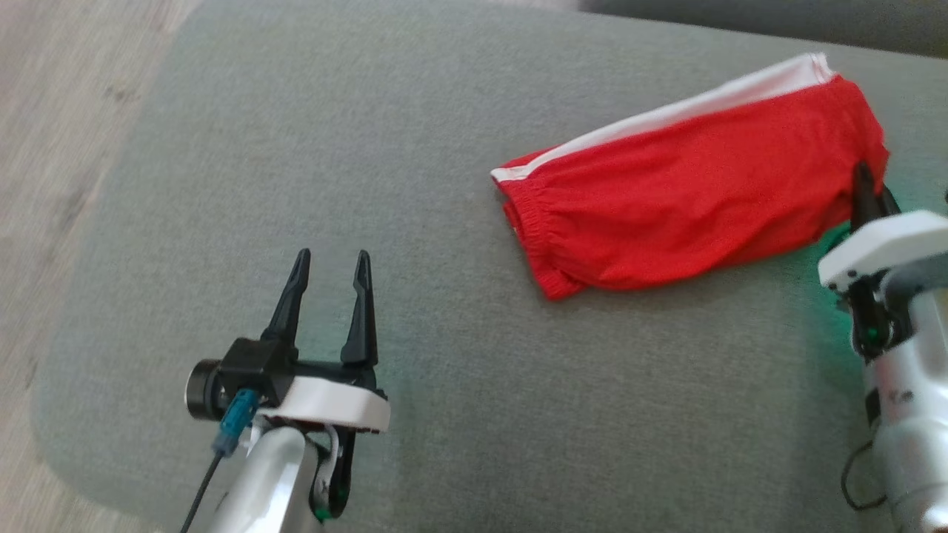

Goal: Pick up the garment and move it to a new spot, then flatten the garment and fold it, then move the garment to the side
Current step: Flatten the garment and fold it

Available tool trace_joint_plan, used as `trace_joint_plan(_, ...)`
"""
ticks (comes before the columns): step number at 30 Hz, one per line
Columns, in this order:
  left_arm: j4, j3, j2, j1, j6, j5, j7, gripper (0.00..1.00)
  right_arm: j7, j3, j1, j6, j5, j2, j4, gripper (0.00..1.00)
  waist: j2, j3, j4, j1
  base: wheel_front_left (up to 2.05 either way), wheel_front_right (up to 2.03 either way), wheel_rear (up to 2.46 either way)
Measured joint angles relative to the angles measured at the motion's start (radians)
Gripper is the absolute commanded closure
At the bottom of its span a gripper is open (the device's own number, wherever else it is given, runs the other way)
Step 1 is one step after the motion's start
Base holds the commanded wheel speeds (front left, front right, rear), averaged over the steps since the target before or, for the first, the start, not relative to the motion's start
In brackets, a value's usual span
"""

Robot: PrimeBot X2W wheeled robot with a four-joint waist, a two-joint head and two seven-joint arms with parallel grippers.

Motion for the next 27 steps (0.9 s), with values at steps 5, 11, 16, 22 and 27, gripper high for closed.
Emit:
trace_joint_plan(5, 0.002, 0.008, 0.0, 0.023, -0.008, 0.009, 0.0, 0.0, -0.012, -0.02, 0.066, 0.0, 0.021, -0.008, -0.038, 1.0, 0.0, -0.036, -0.033, 0.0, 0.0, 0.0, 0.0)
trace_joint_plan(11, 0.004, 0.015, 0.001, 0.055, -0.012, 0.016, 0.0, 0.0, -0.015, -0.159, 0.162, 0.0, -0.024, 0.001, -0.044, 1.0, 0.0, -0.08, -0.064, -0.0001, 0.0, 0.0, 0.0)
trace_joint_plan(16, 0.01, 0.016, 0.001, 0.08, -0.017, 0.026, 0.0, 0.0, 0.005, -0.213, 0.227, 0.0, -0.064, 0.051, -0.1, 1.0, 0.0, -0.101, -0.082, 0.0, 0.0, 0.0, 0.0)
trace_joint_plan(22, 0.022, 0.014, 0.001, 0.08, -0.026, 0.034, 0.0, 0.0, 0.014, -0.234, 0.227, 0.0, -0.065, 0.079, -0.169, 1.0, 0.0, -0.101, -0.073, 0.0001, 0.0, 0.0, 0.0)
trace_joint_plan(27, 0.035, 0.012, 0.001, 0.08, -0.03, 0.042, 0.0, 0.0, 0.008, -0.201, 0.222, 0.0, -0.048, 0.098, -0.211, 1.0, 0.0, -0.114, -0.061, 0.0001, 0.0, 0.0, 0.0)
